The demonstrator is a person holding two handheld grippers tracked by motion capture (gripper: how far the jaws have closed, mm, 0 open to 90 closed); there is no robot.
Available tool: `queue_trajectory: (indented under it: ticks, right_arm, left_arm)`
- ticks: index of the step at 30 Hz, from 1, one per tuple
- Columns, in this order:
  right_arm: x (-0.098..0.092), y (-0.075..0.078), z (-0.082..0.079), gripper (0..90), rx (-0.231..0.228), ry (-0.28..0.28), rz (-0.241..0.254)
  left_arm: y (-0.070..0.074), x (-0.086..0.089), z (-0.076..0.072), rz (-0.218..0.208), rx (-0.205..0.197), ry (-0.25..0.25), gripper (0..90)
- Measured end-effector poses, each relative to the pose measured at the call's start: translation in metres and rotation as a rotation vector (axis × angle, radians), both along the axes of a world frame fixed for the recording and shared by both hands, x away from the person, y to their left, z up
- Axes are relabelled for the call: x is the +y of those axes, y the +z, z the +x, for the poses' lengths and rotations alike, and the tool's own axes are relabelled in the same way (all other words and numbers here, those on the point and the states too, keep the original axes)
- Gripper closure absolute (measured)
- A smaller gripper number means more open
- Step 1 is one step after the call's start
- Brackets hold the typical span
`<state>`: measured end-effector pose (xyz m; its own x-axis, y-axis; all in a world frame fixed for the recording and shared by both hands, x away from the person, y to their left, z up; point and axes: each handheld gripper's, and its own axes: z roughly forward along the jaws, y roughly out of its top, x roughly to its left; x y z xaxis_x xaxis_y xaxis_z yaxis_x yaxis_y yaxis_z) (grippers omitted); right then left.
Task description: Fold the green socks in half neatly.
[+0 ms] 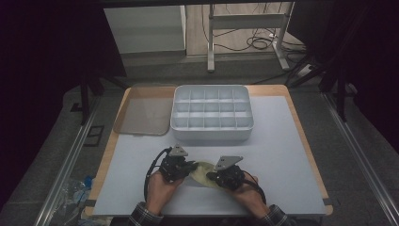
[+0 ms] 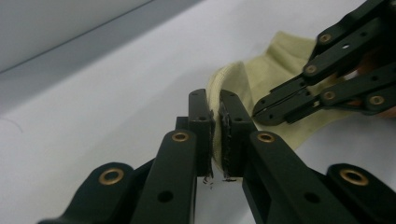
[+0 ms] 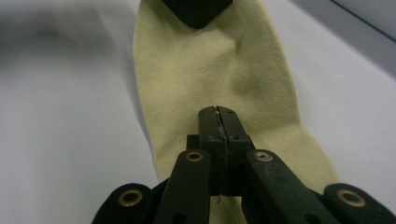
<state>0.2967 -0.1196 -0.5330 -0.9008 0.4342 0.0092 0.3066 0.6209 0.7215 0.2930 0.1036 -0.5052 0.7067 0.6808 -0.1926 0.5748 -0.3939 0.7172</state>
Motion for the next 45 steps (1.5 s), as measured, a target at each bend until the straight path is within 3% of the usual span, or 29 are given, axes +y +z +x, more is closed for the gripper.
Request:
queue_trajectory:
  ticks: [6, 13, 26, 36, 45]
  right_arm:
    - [0.002, 0.000, -0.002, 89.9, -0.016, -0.003, -0.018]
    - [-0.007, 0.001, 0.003, 89.1, 0.007, 0.017, 0.029]
    - [-0.042, 0.017, 0.011, 85.6, -0.019, -0.079, 0.053]
    - [-0.064, 0.021, 0.009, 81.2, -0.039, -0.132, 0.050]
    - [-0.071, 0.018, 0.004, 77.8, -0.055, -0.146, 0.023]
  left_arm:
    - [0.007, -0.004, -0.001, -0.013, -0.005, -0.010, 85.0]
    - [0.011, -0.007, 0.001, -0.011, -0.004, -0.011, 84.9]
    - [0.018, -0.017, 0.003, 0.008, -0.002, -0.018, 83.7]
    - [0.024, -0.030, 0.004, 0.018, 0.002, -0.040, 81.9]
    - [0.024, -0.045, 0.006, 0.000, 0.029, -0.063, 81.0]
